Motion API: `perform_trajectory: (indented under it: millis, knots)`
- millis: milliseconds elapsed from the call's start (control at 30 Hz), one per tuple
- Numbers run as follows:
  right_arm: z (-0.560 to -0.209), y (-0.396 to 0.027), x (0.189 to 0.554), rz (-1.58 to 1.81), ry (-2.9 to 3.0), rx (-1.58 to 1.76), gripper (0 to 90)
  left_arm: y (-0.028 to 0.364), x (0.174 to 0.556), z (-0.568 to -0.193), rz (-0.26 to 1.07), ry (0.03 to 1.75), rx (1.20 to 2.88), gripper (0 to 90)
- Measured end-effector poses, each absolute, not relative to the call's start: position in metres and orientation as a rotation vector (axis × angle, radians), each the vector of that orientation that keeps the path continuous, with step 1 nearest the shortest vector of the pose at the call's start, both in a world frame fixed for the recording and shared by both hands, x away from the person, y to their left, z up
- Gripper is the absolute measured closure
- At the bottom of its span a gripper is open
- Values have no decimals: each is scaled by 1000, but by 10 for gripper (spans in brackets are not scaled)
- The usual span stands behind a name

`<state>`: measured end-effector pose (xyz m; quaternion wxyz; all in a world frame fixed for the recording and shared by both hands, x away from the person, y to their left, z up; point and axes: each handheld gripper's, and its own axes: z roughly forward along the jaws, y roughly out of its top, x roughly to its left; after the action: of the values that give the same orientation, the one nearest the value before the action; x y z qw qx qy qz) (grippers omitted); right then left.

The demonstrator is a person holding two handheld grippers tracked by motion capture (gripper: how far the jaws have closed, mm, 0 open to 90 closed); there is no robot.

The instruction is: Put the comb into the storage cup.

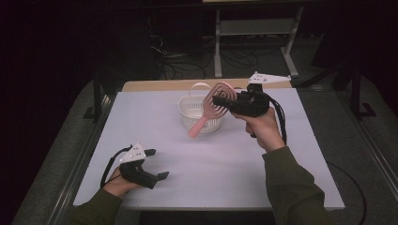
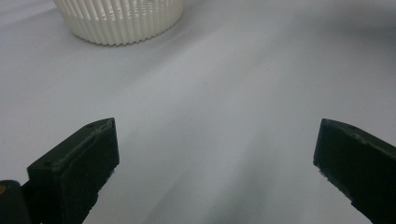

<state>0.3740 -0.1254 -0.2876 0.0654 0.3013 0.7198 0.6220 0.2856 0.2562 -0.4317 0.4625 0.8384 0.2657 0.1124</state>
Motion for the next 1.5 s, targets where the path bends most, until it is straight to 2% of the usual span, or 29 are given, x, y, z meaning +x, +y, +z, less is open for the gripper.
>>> perform_trajectory:
  millis: [833,1500]
  knots:
    - [-259,-129,398,1916,2058,937,626,256,286,-431,276,647,2059,2]
    - [-277,-123,425,1842,1987,1044,626,256,285,-431,264,640,2061,2]
